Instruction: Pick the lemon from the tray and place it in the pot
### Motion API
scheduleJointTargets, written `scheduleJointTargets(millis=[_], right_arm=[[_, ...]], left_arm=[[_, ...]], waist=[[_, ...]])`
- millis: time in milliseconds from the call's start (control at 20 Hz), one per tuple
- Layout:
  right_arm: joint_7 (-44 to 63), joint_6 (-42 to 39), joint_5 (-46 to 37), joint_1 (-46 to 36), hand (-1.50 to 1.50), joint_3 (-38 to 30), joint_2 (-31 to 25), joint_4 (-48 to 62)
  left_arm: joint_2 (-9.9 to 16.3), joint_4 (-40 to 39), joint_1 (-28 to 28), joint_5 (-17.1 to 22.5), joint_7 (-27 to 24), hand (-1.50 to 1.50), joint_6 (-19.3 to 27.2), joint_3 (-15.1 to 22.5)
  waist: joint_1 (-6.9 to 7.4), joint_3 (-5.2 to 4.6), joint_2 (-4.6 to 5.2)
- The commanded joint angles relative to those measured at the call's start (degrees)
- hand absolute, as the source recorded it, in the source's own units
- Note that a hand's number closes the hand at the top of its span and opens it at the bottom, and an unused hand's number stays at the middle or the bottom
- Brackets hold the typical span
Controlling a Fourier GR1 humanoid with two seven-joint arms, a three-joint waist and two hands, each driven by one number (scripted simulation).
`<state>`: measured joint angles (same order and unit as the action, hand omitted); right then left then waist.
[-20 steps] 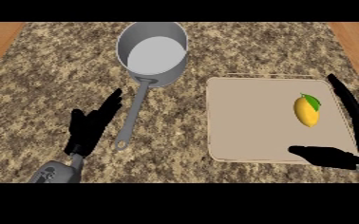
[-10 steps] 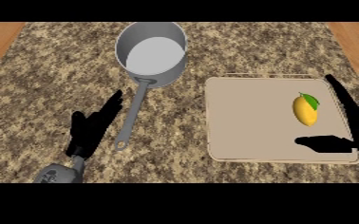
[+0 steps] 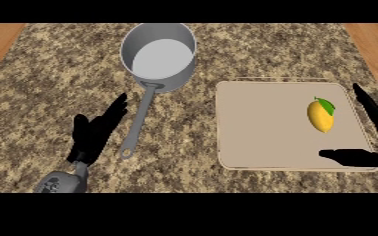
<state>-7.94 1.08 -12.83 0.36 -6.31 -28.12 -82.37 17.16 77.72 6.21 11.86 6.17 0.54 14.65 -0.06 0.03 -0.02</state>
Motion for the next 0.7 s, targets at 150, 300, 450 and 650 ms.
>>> scheduleJointTargets(millis=[150,300,450,650], right_arm=[[-12.0,-7.6,8.5,-2.8,-1.50,-4.9,0.9,9.0],[-11.6,-7.9,8.4,-4.2,-1.50,-4.8,3.3,11.4],[-9.7,-7.4,7.3,-6.6,-1.50,-3.8,6.1,13.7],[-19.1,-10.1,7.5,-11.6,-1.50,-5.7,5.6,29.1]], left_arm=[[0.9,-0.7,-2.4,0.4,-1.9,0.00,-4.1,-1.9],[-2.7,2.8,-4.3,-3.4,0.0,0.00,0.6,-0.1],[-1.6,-0.7,-2.2,-2.6,-1.2,0.00,-3.6,-3.4],[-3.1,2.6,-1.0,-3.2,3.0,0.00,-3.0,-3.0]], waist=[[0.32,0.01,0.09],[0.35,0.00,0.00],[0.19,-0.03,0.04],[0.45,0.01,0.09]])
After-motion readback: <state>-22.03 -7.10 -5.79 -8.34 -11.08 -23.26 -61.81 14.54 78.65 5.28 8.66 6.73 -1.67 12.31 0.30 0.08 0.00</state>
